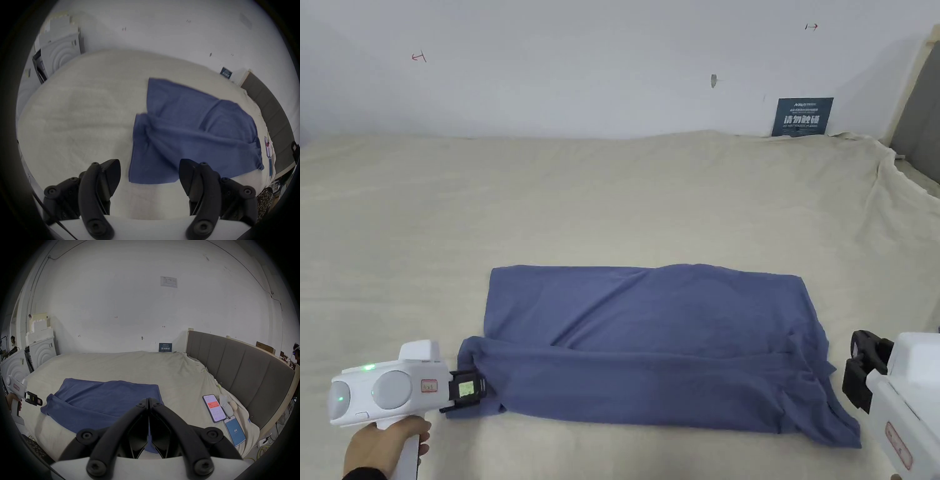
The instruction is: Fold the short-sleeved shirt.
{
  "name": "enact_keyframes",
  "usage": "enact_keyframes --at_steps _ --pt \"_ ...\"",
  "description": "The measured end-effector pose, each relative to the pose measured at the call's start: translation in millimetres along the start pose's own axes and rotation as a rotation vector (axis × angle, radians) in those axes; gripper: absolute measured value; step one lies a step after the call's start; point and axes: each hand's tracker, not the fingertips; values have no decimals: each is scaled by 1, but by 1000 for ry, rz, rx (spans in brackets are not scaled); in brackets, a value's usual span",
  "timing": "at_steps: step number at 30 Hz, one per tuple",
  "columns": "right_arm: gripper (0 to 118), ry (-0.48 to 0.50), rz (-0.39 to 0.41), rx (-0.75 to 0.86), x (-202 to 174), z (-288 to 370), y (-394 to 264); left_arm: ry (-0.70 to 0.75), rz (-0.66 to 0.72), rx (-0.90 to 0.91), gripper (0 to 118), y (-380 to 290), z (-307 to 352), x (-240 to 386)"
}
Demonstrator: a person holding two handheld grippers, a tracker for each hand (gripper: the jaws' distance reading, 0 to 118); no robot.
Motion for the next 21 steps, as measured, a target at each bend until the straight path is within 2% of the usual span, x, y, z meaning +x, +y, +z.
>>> enact_keyframes --at_steps 4,5,7,8,9,10,11,14,18,19,21 --pt "0 -6 2 -25 1 -8 -3 63 0 -45 76 -6 -26 -1" --pt "0 -7 1 -30 2 -9 -3 61 12 -56 63 -7 -29 1" --pt "0 -9 0 -37 3 -9 -4 68 15 -72 49 -10 -31 5" --pt "0 -11 -2 -41 3 -10 -5 94 -32 -45 32 -13 -26 9" --pt "0 -12 -5 -46 4 -12 -6 79 -78 -39 24 -13 -27 10" --pt "0 -14 -11 -52 5 -13 -8 58 -97 -44 24 -14 -26 12" --pt "0 -14 -19 -63 7 -15 -10 27 -94 -53 12 -14 -26 13" --pt "0 -17 -59 -115 14 -26 -19 39 -93 -39 6 -14 -24 14" --pt "1 -29 -94 -258 25 -48 -39 1 -76 38 5 -9 -1 14" --pt "6 -30 -99 -279 28 -53 -45 -1 -78 40 5 -6 3 13" --pt "52 -25 -94 -358 32 -70 -58 -9 -89 65 5 -3 18 19"
